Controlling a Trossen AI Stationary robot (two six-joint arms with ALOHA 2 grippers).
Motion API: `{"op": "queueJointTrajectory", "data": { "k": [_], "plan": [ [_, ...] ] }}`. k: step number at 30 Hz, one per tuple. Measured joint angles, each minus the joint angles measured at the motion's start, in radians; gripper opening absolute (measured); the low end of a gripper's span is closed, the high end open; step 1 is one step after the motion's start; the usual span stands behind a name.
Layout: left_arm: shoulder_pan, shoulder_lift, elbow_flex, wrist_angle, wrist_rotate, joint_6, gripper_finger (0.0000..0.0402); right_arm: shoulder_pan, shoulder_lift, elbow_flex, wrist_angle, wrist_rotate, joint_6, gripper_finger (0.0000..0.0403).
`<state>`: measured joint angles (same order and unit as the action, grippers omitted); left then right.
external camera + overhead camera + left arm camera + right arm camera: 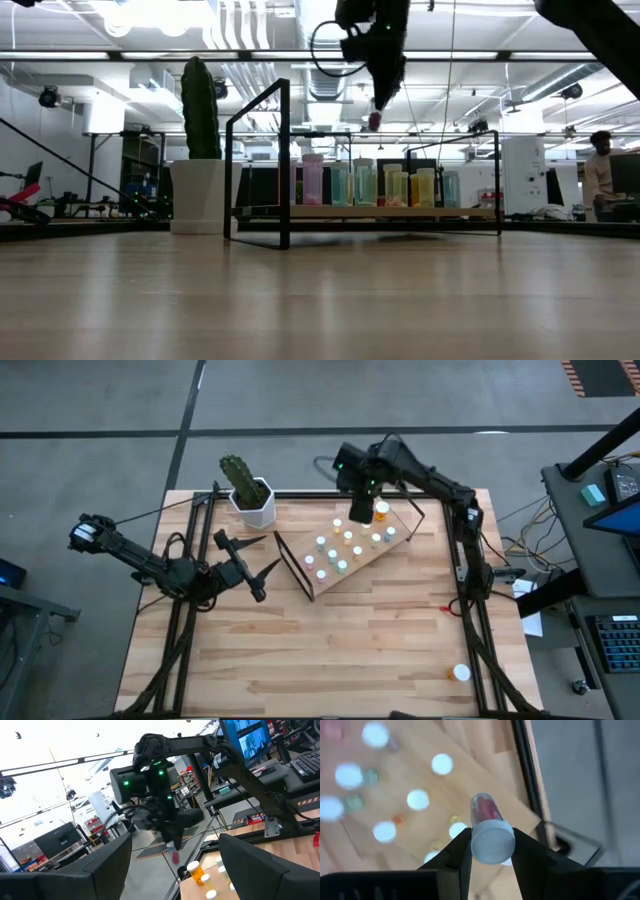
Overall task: Pick and place medicine bottles onto shelf by color
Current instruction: Put the blue pill bottle on the shelf aligned with the other blue pill bottle
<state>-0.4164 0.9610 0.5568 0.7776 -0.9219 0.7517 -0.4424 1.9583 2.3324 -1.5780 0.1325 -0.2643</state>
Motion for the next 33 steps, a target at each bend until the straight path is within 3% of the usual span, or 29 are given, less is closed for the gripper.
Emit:
{"op": "queueJointTrajectory", "data": {
  "k": [5, 14, 19, 24, 33],
  "plan": [
    [0.000, 0.000, 0.000, -0.001, 0.000, -0.001, 0.0280, -0.051, -0.052, -0.066, 0.008, -0.103, 0.156, 0.0105],
    [0.000, 0.001, 0.000, -0.001, 0.000, -0.002, 0.0280, -0.088, -0.200, -0.349, 0.008, -0.107, 0.177, 0.0105],
    [0.000, 0.001, 0.000, -0.001, 0.000, -0.003, 0.0280, -0.106, -0.261, -0.509, 0.105, -0.106, 0.179, 0.0105],
    [0.000, 0.001, 0.000, -0.001, 0.001, -0.003, 0.0280, -0.117, -0.266, -0.600, 0.179, -0.107, 0.174, 0.0105],
    [0.002, 0.001, 0.001, -0.001, 0.001, 0.014, 0.0280, -0.128, -0.203, -0.638, 0.236, -0.101, 0.123, 0.0105]
  ]
}}
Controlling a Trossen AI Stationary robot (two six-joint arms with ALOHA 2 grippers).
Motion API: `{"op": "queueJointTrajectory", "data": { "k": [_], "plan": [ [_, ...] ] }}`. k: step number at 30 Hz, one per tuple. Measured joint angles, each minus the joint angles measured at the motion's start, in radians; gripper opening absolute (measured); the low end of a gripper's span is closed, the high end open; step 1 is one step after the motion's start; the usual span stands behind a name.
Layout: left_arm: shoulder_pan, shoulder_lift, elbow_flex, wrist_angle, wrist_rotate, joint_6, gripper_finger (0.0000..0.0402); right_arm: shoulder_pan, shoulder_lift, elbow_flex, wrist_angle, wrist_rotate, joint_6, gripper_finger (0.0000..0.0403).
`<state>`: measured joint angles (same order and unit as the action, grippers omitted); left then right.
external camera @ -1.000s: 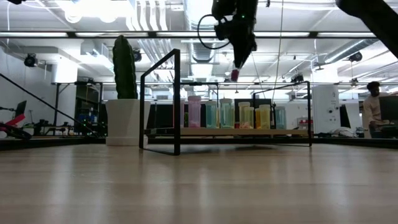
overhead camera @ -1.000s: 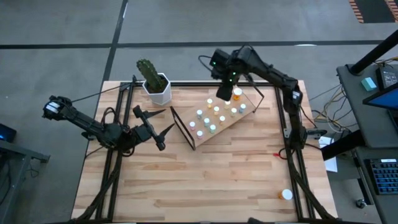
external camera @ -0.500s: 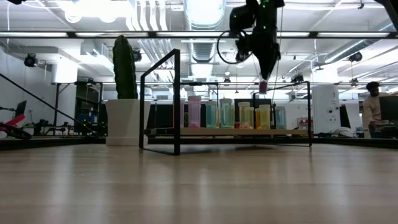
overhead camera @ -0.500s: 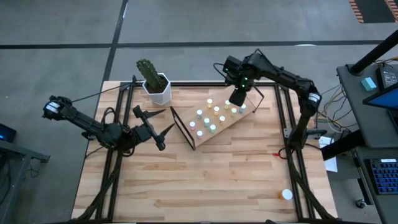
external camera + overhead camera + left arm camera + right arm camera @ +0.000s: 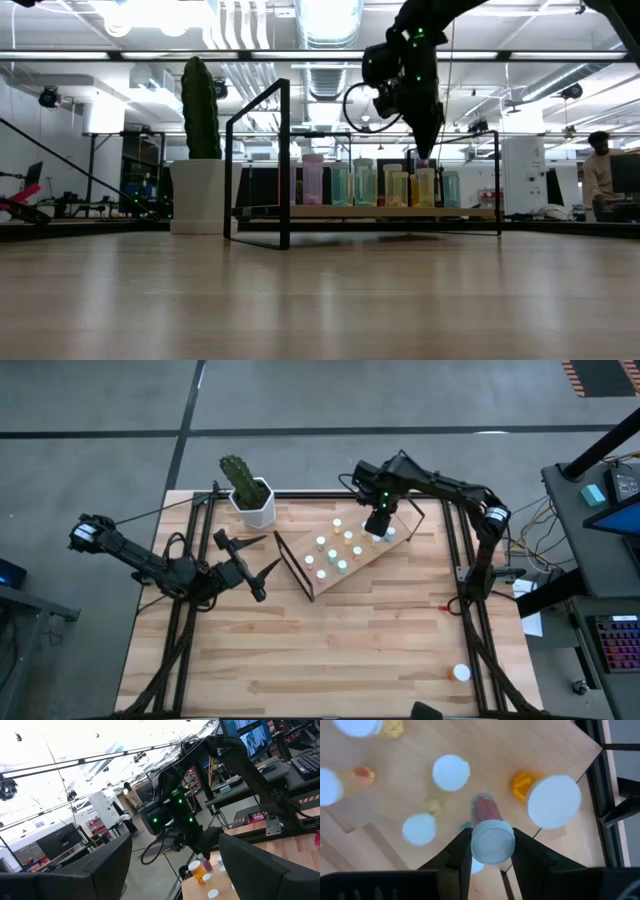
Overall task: Pick and place medicine bottles onto shelf by color
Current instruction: Put the blue pill bottle on the shelf aligned with the other blue pill bottle
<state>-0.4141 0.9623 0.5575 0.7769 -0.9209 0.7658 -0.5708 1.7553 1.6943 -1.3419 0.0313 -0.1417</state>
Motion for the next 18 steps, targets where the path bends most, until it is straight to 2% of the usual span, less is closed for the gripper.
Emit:
{"op": "queueJointTrajectory", "data": {
  "k": [18],
  "plan": [
    [0.000, 0.000, 0.000, 0.000, 0.000, 0.000, 0.0280, -0.032, 0.093, -0.015, 0.049, 0.010, -0.034, 0.0105]
  ]
}}
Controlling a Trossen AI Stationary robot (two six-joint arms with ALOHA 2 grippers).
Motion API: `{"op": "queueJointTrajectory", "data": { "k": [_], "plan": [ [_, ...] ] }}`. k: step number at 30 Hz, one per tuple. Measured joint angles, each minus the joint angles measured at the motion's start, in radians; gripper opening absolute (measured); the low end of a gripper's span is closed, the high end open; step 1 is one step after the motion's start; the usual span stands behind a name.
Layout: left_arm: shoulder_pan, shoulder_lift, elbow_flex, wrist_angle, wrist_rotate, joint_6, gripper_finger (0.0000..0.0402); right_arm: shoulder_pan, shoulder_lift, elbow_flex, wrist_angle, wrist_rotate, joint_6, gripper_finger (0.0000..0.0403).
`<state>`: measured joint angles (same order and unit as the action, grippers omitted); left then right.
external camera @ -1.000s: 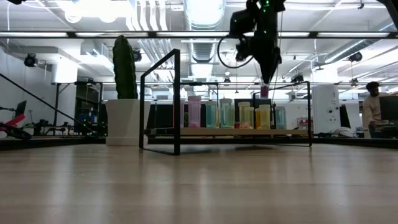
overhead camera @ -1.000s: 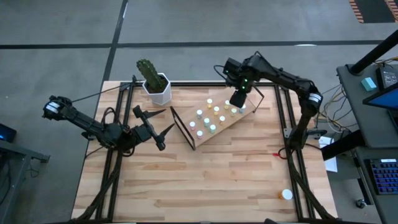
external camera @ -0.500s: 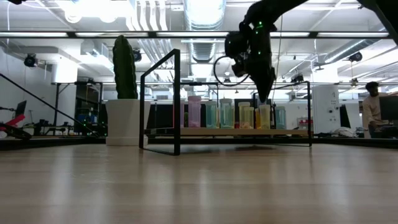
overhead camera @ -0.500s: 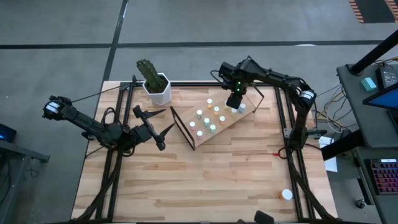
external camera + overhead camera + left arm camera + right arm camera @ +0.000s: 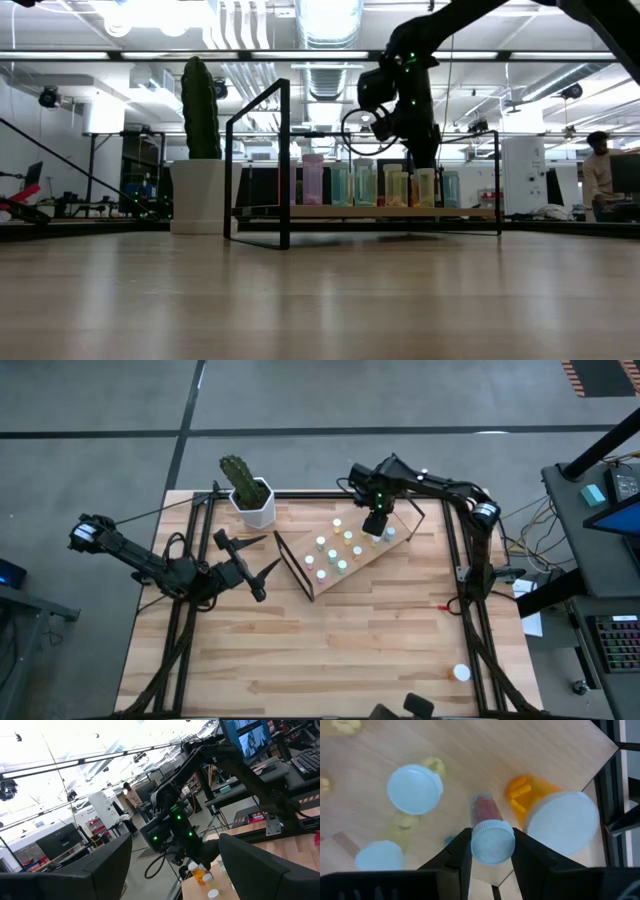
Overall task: Pick and place medicine bottles onto shelf by color
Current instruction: Put the blue pill bottle on the shelf aligned with the other blue pill bottle
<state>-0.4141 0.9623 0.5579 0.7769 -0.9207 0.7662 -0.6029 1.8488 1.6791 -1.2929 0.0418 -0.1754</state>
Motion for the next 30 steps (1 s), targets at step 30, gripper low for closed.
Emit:
{"op": "queueJointTrajectory", "data": {
  "k": [30],
  "plan": [
    [0.000, 0.000, 0.000, 0.000, 0.000, 0.001, 0.0280, 0.022, -0.027, 0.010, -0.048, 0.003, 0.173, 0.0105]
  ]
}}
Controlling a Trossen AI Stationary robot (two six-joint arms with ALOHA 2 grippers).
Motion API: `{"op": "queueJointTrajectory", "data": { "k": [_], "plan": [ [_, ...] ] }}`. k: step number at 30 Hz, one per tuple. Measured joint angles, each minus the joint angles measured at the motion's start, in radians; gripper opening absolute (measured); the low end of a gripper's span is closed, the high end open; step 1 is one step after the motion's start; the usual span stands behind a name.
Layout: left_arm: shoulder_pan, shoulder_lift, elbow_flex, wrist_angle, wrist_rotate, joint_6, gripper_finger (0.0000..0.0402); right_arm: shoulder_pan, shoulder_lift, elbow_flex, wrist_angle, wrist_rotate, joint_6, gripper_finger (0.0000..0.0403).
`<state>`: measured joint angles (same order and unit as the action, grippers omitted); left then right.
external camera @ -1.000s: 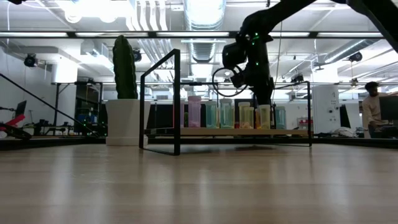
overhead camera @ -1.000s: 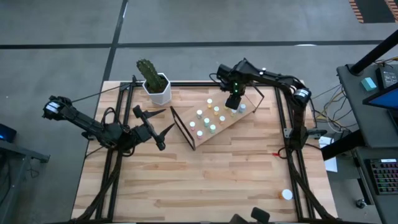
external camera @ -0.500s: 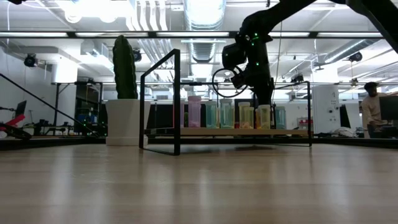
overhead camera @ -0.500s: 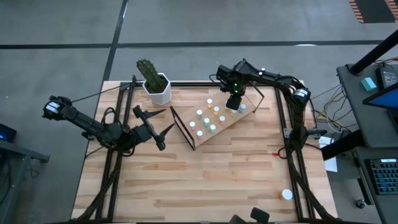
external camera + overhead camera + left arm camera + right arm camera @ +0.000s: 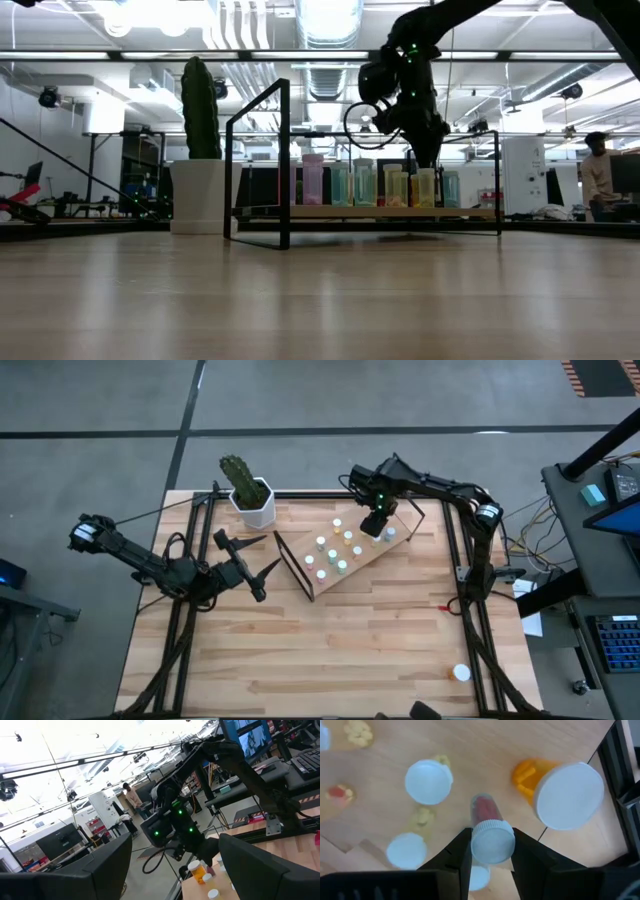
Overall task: Pick and place medicine bottles onto shelf by color
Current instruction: Put the blue pill bottle on the shelf aligned with the other blue pill bottle
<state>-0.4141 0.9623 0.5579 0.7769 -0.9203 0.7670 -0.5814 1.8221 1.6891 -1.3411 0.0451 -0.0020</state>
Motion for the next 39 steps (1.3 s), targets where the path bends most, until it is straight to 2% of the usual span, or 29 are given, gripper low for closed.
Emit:
{"op": "queueJointTrajectory", "data": {
  "k": [11, 39],
  "plan": [
    [0.000, 0.000, 0.000, 0.000, 0.000, 0.000, 0.0280, 0.001, -0.002, -0.069, 0.078, 0.018, 0.010, 0.0107],
    [0.000, 0.000, 0.000, 0.000, 0.000, 0.000, 0.0280, 0.001, -0.002, -0.071, 0.118, 0.024, -0.008, 0.0109]
  ]
}}
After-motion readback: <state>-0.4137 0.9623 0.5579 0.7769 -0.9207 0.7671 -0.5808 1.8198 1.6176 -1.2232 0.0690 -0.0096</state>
